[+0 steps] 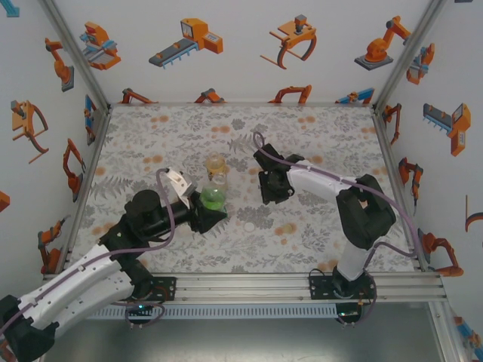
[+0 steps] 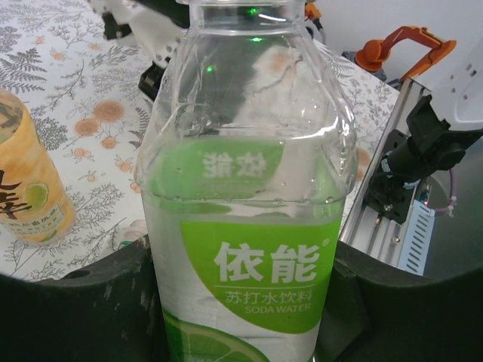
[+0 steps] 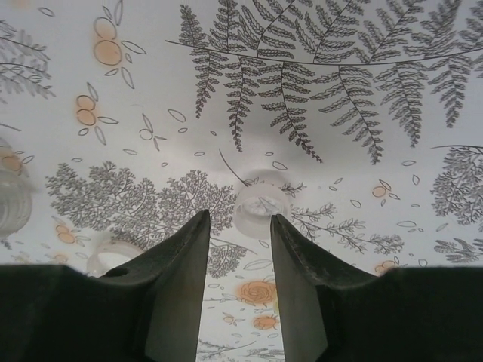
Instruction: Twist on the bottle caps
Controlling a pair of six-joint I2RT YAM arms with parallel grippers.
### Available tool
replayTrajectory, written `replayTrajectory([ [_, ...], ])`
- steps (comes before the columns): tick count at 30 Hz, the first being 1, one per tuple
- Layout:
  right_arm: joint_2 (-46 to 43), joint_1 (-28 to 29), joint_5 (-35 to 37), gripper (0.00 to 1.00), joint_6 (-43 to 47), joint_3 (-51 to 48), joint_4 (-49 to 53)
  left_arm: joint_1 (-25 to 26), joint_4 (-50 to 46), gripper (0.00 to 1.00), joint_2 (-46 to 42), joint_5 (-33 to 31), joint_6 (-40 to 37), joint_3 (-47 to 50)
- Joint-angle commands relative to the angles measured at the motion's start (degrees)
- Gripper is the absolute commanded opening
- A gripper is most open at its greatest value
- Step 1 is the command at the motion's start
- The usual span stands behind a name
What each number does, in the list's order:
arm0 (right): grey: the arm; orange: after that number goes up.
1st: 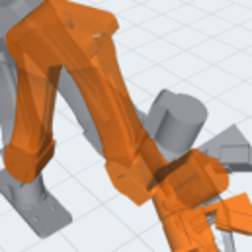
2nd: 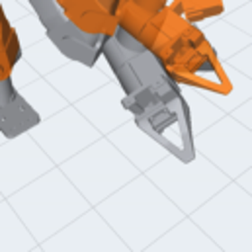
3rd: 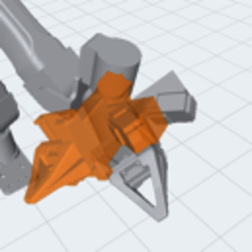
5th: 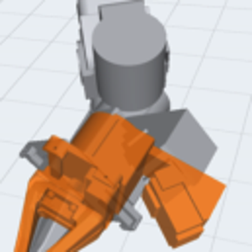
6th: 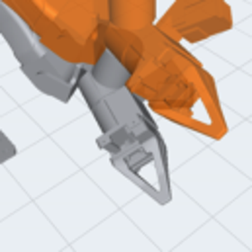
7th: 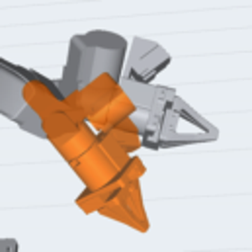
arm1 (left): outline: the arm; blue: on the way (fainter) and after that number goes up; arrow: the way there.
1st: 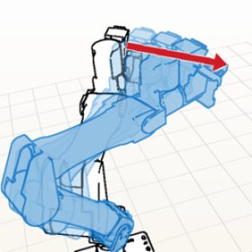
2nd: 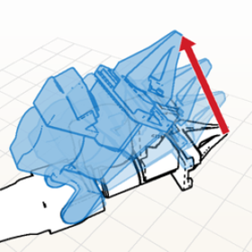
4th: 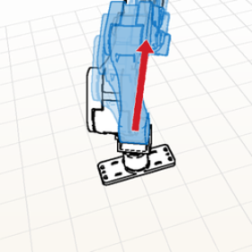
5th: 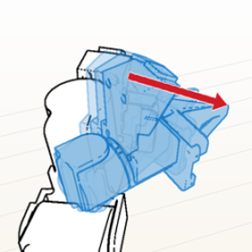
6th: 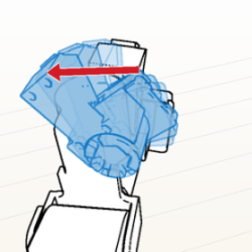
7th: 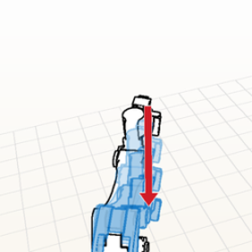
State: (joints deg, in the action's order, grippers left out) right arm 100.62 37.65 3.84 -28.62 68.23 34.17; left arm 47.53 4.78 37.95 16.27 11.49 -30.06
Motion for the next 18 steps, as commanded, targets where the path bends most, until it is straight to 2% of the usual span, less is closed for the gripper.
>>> replayTrajectory([
  [1,-2.41,-0.62,0.28,0.43,-0.45,-1.25,1.86,-0.33,4.34,0.00,2.41,0.56,-1.33,-0.33],
  [8,-0.81,-1.19,-0.44,0.47,-0.77,-2.05,1.36,-0.24,6.34,0.00,6.84,2.70,-0.72,-1.09],
  [18,-0.98,-1.18,-2.76,0.46,-1.92,-3.61,-0.76,-0.24,6.47,0.00,5.89,2.53,-0.24,-0.75],
])
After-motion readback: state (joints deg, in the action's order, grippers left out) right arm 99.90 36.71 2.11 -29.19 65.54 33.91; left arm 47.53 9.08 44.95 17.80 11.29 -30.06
